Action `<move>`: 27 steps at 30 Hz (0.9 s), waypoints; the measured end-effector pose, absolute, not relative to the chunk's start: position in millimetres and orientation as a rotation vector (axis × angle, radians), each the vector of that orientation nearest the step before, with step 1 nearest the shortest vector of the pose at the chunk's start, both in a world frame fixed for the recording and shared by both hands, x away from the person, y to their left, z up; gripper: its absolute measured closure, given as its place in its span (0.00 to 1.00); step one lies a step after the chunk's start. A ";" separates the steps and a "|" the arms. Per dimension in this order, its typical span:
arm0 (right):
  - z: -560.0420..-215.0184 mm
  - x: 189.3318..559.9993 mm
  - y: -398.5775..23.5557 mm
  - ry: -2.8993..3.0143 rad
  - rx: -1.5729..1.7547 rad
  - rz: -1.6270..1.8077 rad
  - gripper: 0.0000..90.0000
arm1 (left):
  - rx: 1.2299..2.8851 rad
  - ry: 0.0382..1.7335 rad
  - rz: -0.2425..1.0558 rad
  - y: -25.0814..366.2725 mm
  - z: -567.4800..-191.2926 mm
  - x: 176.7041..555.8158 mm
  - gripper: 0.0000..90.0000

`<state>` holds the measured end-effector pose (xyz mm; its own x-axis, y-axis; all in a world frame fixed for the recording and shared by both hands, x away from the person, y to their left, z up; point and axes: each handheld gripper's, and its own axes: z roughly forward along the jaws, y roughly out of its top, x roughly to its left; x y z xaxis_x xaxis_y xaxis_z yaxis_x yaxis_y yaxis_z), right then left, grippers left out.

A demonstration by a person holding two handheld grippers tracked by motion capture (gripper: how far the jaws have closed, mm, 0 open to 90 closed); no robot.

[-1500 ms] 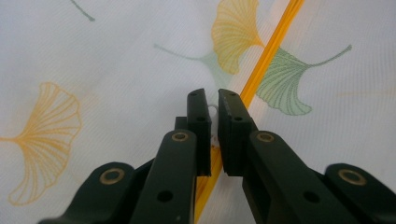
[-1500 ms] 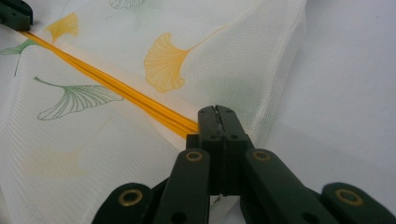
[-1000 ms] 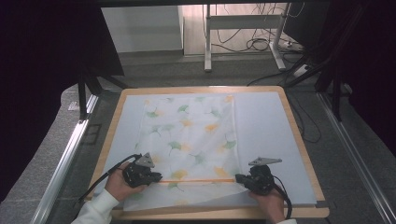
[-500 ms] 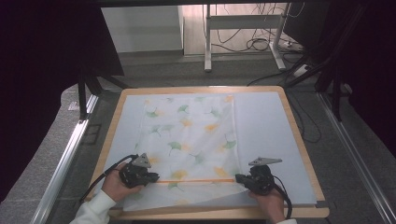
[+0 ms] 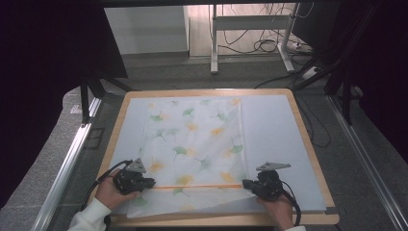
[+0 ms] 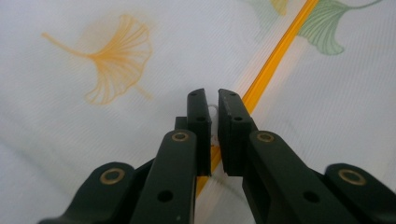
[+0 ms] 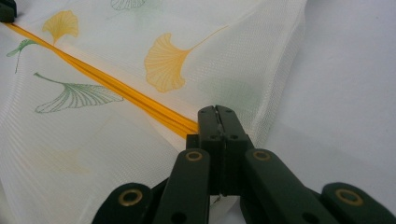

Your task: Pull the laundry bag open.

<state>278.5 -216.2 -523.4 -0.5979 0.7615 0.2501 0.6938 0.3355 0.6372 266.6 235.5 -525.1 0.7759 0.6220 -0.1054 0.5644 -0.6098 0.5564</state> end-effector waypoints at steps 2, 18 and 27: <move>-523.5 278.5 -216.2 2.489 1.363 1.115 1.00 | 2.382 0.893 0.133 240.2 -525.4 265.7 0.94; -523.5 278.4 -216.3 2.488 1.364 1.117 1.00 | 2.346 0.952 0.165 267.3 -526.5 257.5 0.94; -523.6 278.4 -216.2 2.486 1.365 1.118 1.00 | 2.317 0.968 0.157 279.7 -527.3 255.2 0.94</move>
